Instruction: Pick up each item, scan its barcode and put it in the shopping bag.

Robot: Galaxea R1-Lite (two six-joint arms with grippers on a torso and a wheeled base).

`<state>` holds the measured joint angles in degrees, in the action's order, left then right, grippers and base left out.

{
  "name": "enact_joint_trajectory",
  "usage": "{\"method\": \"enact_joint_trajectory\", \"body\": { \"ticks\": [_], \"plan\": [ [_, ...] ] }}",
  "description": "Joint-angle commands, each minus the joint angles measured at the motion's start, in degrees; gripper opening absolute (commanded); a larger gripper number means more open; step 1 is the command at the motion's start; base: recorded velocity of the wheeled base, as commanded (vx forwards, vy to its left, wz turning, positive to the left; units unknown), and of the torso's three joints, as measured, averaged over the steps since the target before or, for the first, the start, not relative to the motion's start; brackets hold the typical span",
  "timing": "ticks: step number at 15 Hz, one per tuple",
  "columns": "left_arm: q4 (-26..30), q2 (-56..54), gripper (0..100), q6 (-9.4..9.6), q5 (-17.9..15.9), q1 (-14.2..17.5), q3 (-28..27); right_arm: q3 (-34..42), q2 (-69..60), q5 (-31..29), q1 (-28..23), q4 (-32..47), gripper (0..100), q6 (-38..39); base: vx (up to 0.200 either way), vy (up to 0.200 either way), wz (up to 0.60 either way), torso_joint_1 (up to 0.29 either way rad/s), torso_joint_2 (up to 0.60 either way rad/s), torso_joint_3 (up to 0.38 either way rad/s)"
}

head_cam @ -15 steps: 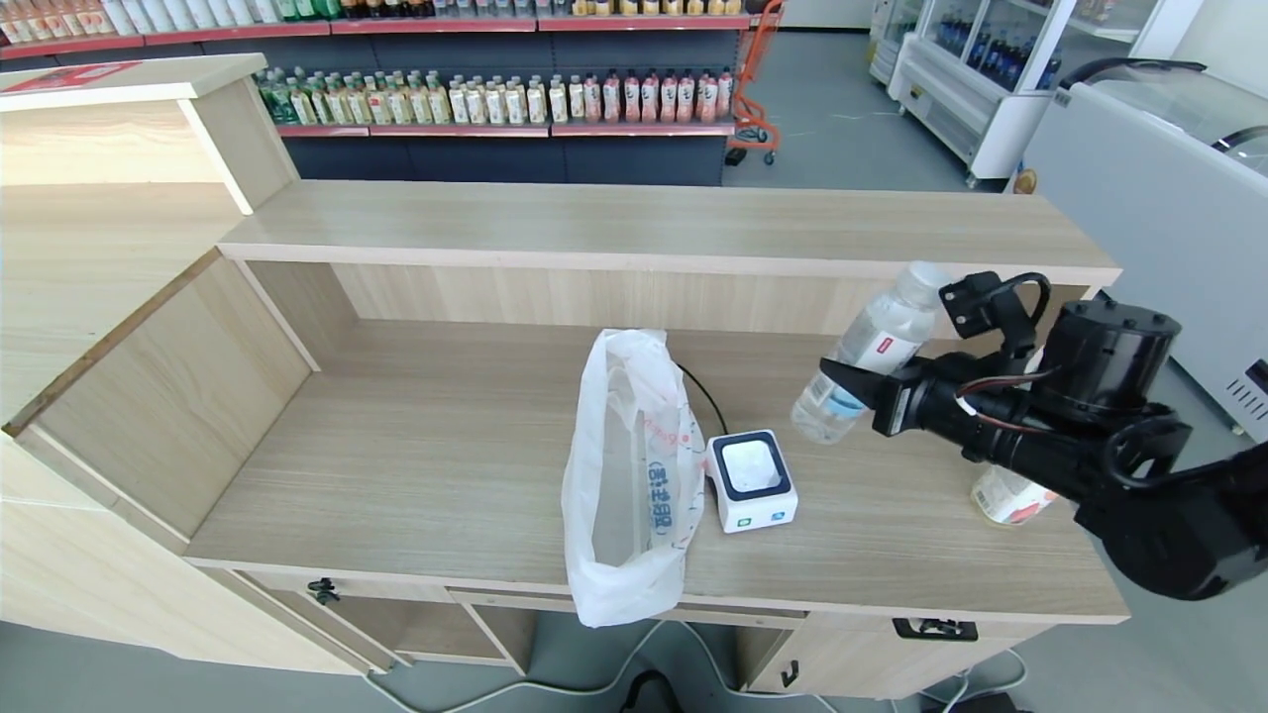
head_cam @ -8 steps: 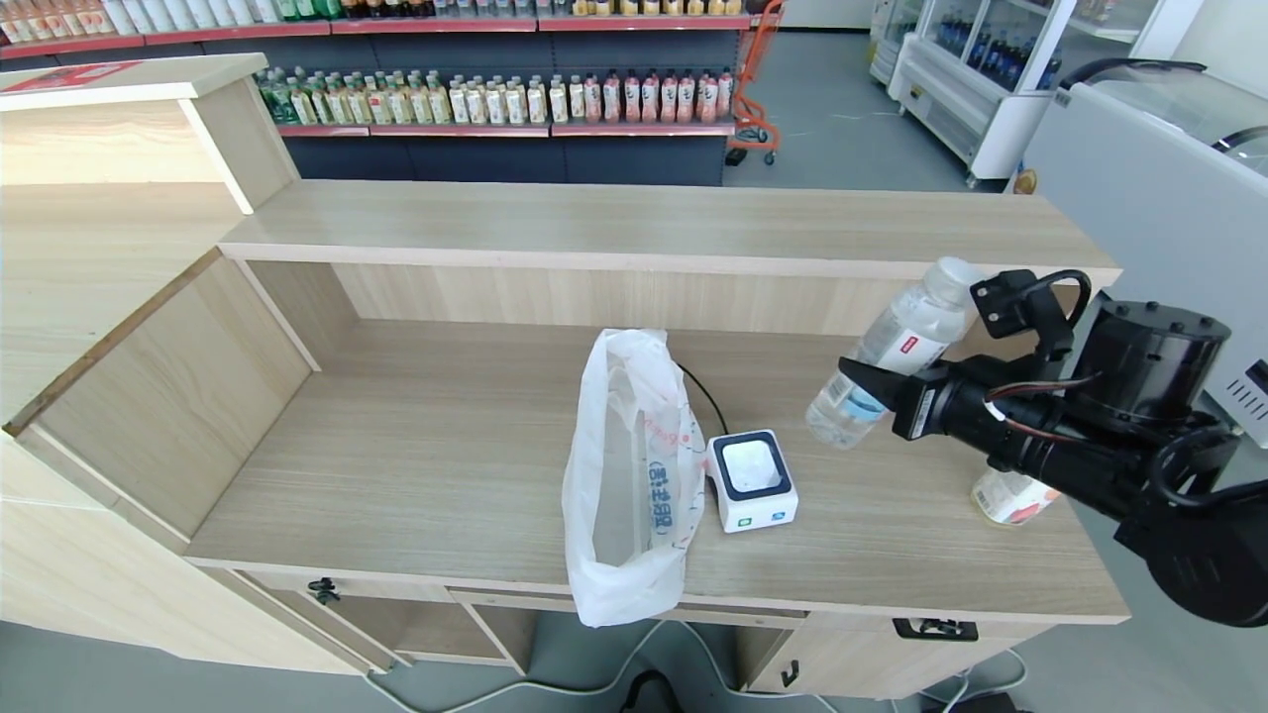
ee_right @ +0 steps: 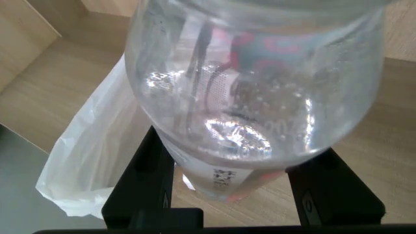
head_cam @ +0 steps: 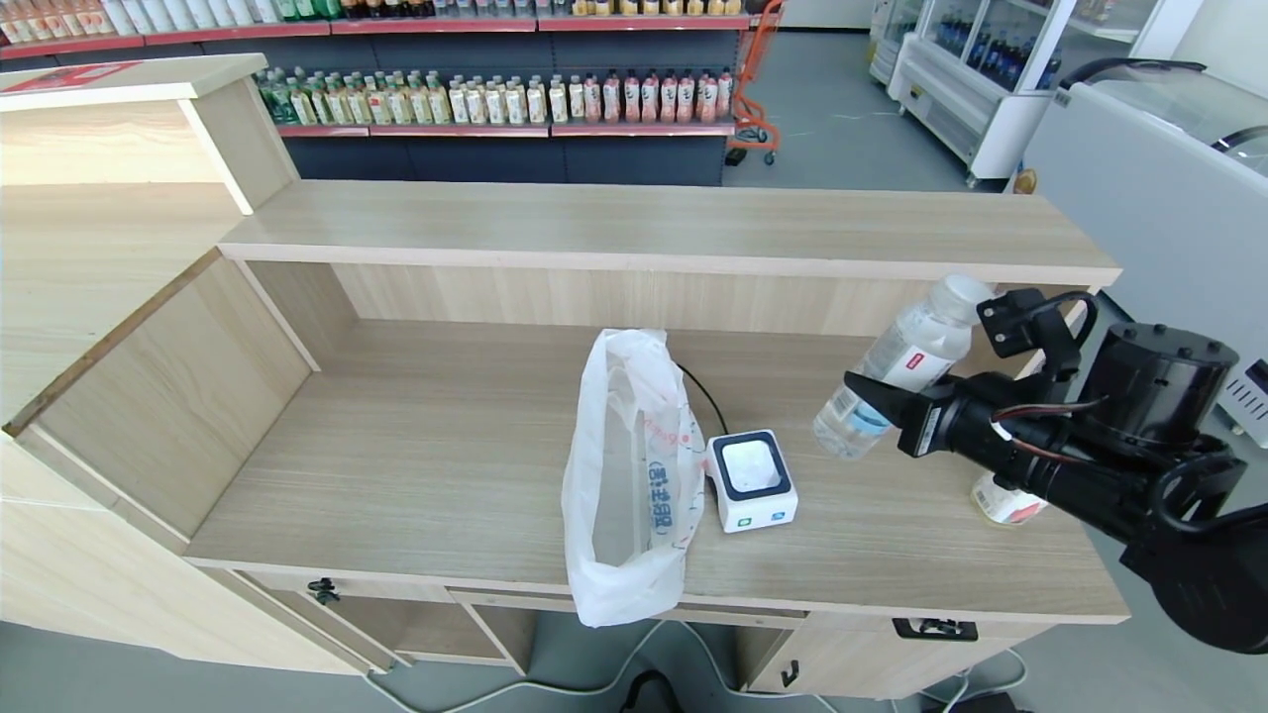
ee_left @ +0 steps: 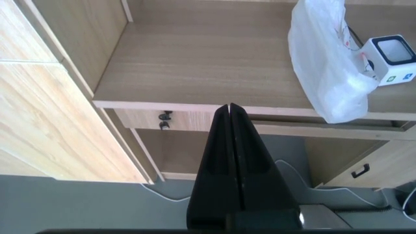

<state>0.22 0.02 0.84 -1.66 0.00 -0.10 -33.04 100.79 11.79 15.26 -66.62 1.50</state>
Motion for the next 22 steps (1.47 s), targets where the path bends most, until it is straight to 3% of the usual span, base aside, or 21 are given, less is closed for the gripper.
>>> {"method": "enact_joint_trajectory", "body": {
  "ticks": [1,8,11,16,22],
  "plan": [
    [0.04,-0.02,0,-0.14,-0.01,0.0,-0.08,0.52,0.81,-0.01,0.03,-0.09,0,-0.09,0.0,0.2,0.0,0.002,0.01,0.007],
    [0.04,-0.02,0,-0.14,-0.01,0.0,0.01,-0.1,2.22,0.25,0.29,-0.09,0,-0.09,0.0,0.2,0.0,0.0,0.0,0.003],
    [0.04,-0.02,0,-0.14,-0.01,0.0,0.01,-2.12,6.35,0.34,2.05,-0.35,0,-1.15,0.0,0.0,0.0,0.0,0.0,0.0],
    [0.04,-0.02,0,-0.14,-0.01,0.0,0.01,-2.82,15.75,0.25,6.27,-9.05,0,-3.7,0.0,0.0,0.0,0.0,0.0,0.0],
    [0.04,-0.02,0,-0.14,-0.01,0.0,0.01,-3.88,27.88,0.34,7.06,-18.63,0,-6.51,0.0,0.0,0.0,0.0,0.0,0.0]
  ]
}}
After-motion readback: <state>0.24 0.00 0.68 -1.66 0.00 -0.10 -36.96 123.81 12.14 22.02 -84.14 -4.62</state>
